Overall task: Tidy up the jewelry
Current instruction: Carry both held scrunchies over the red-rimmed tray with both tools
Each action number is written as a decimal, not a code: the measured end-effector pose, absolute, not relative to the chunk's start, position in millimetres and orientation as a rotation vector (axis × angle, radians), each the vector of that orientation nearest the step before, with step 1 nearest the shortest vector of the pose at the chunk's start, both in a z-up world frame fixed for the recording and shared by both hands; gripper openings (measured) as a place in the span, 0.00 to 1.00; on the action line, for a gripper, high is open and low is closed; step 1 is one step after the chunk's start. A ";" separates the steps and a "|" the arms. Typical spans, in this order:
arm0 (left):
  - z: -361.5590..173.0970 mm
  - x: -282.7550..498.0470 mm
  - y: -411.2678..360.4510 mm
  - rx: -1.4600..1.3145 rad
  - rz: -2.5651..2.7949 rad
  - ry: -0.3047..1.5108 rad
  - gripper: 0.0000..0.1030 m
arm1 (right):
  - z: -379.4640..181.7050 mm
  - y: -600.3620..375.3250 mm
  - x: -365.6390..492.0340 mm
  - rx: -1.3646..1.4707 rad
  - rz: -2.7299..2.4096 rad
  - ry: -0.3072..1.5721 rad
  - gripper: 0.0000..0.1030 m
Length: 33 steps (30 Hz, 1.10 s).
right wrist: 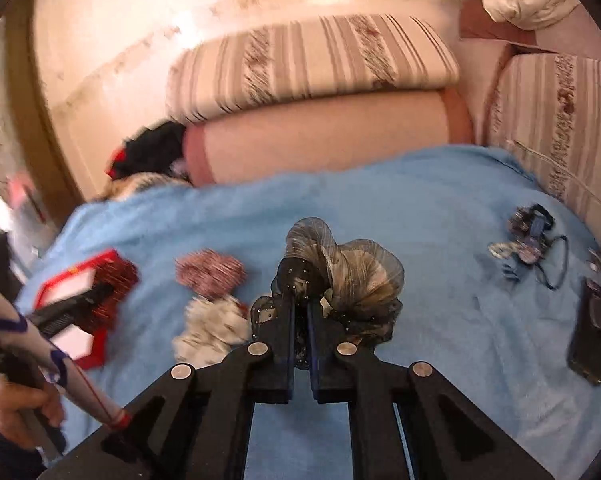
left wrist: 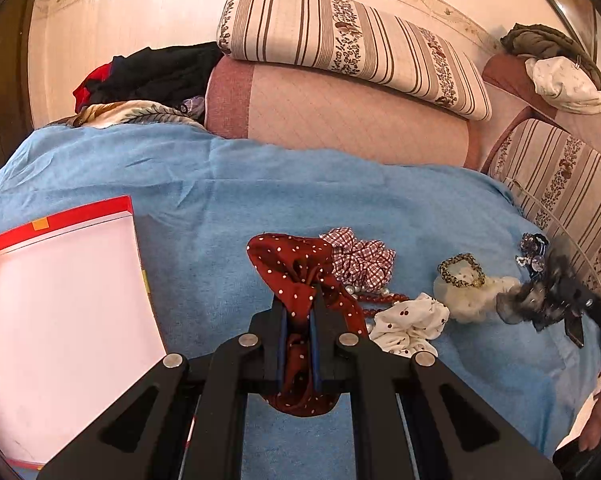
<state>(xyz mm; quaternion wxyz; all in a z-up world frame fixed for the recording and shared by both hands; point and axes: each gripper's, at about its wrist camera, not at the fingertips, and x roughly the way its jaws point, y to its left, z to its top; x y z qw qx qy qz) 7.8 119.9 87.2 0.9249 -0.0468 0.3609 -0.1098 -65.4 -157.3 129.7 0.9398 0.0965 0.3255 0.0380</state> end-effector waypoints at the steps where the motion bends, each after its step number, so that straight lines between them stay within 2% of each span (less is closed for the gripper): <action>1: 87.6 7.2 120.2 -0.096 -0.223 0.737 0.09 | 132.9 -153.2 -67.7 0.196 0.095 0.640 0.05; 6: 89.6 5.8 120.7 -0.097 -0.216 0.726 0.09 | 145.9 -127.0 -75.3 0.139 0.168 0.561 0.05; 22: 104.1 -3.4 141.0 -0.057 -0.136 0.671 0.09 | 131.8 -78.9 -67.5 0.092 0.271 0.605 0.05; 33: 125.0 -9.9 207.6 -0.117 -0.022 0.626 0.09 | 145.4 3.9 -39.3 0.037 0.381 0.658 0.05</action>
